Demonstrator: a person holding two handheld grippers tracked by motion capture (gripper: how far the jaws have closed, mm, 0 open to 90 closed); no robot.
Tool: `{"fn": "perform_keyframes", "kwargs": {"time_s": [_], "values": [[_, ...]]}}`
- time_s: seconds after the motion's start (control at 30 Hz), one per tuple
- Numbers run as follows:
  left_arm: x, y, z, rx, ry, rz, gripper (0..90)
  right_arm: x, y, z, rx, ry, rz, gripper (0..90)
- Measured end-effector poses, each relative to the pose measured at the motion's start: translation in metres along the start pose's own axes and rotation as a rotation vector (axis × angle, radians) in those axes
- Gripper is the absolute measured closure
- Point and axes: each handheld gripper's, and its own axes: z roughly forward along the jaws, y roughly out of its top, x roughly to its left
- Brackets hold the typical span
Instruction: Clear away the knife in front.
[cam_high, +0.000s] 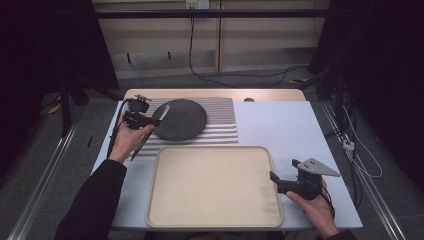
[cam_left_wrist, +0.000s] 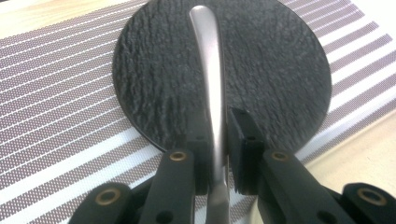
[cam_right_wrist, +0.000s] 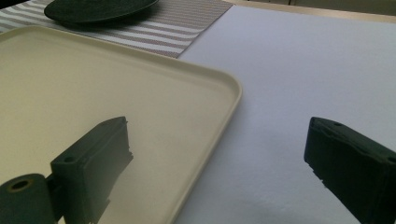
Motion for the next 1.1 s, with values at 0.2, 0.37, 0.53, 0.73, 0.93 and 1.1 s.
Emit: {"fn": "perform_keyframes", "kwargs": {"time_s": [0.2,0.37,0.53,0.73,0.93,1.1], "values": [[-0.015,-0.003,-0.011,-0.013,-0.017,0.033,80.1,0.0,0.0,0.0,0.0,-0.001,-0.005,6.7],[-0.026,-0.008,-0.013,-0.022,-0.026,0.052,80.1,0.0,0.0,-0.001,-0.001,-0.002,-0.005,6.7],[-0.037,-0.012,-0.015,-0.027,-0.04,0.068,80.1,0.0,-0.001,-0.001,0.001,-0.004,-0.005,6.7],[-0.052,-0.019,-0.017,-0.021,-0.05,0.082,80.1,0.001,-0.001,-0.002,0.002,-0.007,-0.004,6.7],[-0.062,-0.027,-0.016,0.004,-0.058,0.087,80.1,0.002,0.0,-0.002,0.003,-0.009,-0.005,6.7],[-0.07,-0.036,-0.02,0.01,-0.088,0.074,80.1,0.001,-0.001,-0.002,0.004,-0.012,-0.005,6.7]]}}
